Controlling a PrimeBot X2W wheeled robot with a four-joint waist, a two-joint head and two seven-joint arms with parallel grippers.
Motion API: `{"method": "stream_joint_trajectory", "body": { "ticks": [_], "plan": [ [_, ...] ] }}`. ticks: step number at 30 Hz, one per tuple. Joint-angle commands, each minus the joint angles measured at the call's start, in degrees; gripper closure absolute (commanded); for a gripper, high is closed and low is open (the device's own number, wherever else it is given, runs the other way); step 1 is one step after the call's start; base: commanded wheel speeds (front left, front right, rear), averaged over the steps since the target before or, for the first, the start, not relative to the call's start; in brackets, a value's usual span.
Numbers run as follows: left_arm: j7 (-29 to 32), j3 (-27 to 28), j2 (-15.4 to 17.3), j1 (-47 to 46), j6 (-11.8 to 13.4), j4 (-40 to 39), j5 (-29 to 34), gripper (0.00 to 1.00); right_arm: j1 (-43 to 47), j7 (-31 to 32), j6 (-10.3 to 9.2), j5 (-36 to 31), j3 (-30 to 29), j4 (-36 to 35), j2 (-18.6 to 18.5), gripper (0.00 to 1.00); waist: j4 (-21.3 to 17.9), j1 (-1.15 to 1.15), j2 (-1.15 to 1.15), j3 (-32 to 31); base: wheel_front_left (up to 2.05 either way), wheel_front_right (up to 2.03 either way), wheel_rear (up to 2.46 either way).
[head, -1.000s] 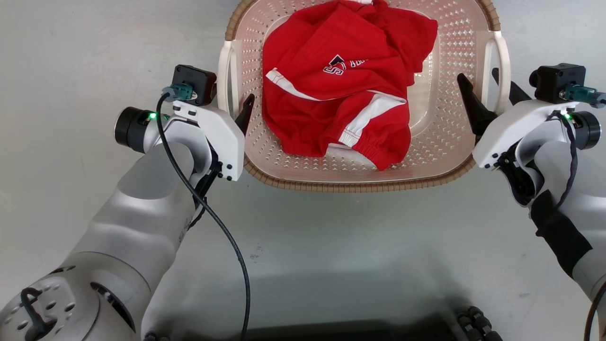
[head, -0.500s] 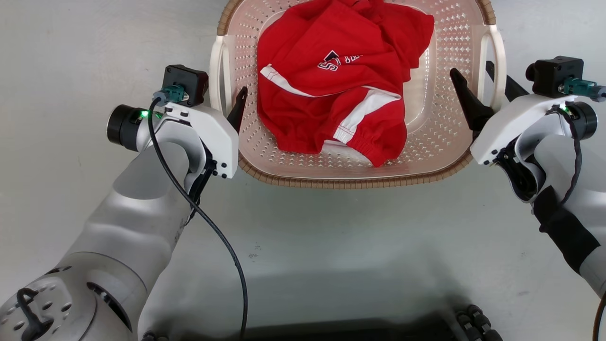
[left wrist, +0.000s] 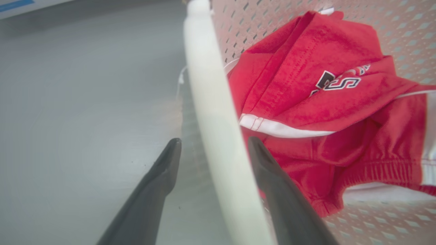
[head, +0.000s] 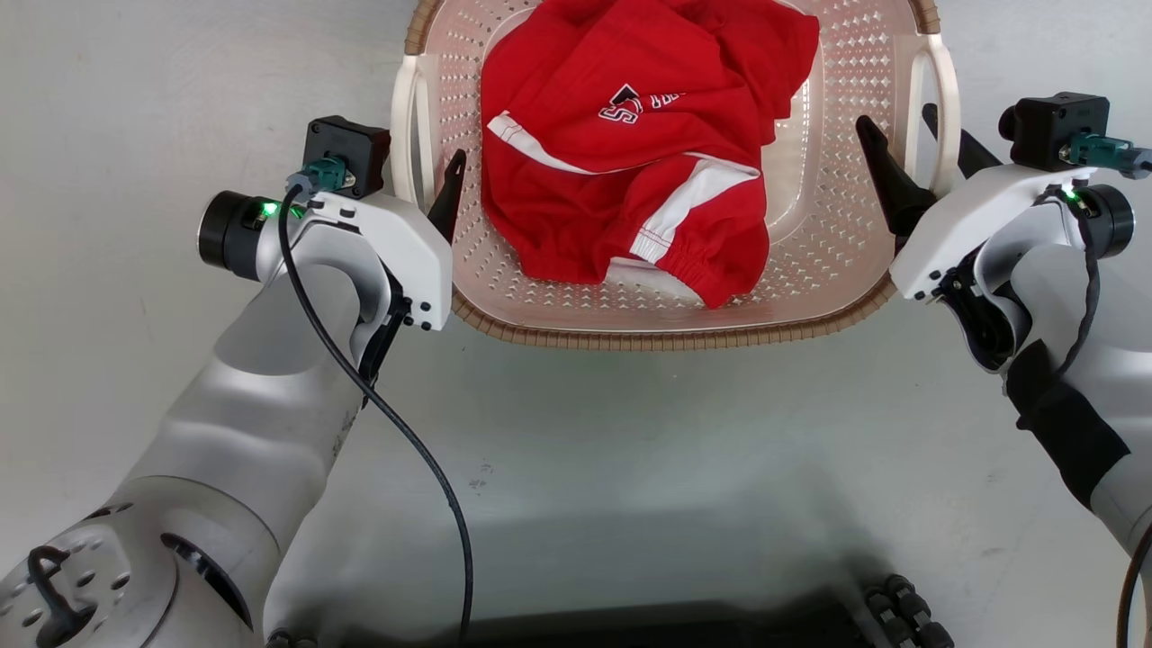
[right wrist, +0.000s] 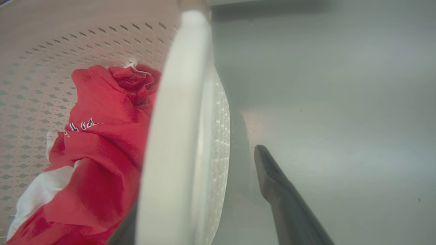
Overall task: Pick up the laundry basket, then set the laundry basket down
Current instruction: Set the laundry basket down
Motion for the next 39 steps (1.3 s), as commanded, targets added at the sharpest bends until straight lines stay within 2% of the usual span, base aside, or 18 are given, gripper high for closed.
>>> {"method": "stream_joint_trajectory", "body": {
  "ticks": [1,7,16,28,39],
  "plan": [
    [0.0,1.05,3.19,0.02,1.25,1.32,0.61,0.0,2.04,-0.79,-0.23,0.65,0.44,0.68,-1.02,0.0,-0.01,0.0,0.0,-0.03,0.0,0.0,0.0],
    [-0.01,1.87,3.1,0.59,1.18,1.32,1.14,0.0,1.81,-0.78,-0.23,1.9,2.43,1.72,-0.39,0.0,-0.04,0.0,0.0,-0.49,0.0,0.0,0.0],
    [-0.01,2.92,3.31,0.96,1.2,1.32,1.89,0.0,1.27,-0.42,-0.23,7.2,9.19,-2.13,-0.89,0.0,-0.18,0.0,0.0,-1.25,0.0,0.0,0.0],
    [-0.01,3.42,3.98,2.61,1.8,1.32,2.08,0.0,0.56,-0.73,-0.23,10.95,12.73,-1.21,-0.66,0.0,-0.39,0.0,0.0,-3.0,0.0,0.0,0.0],
    [-0.02,3.56,4.57,5.64,1.66,1.32,1.83,0.0,1.58,-0.78,-0.23,12.34,13.46,-0.16,-0.07,0.0,-1.27,0.0,0.0,-7.14,0.0,0.0,0.0]
  ]
}}
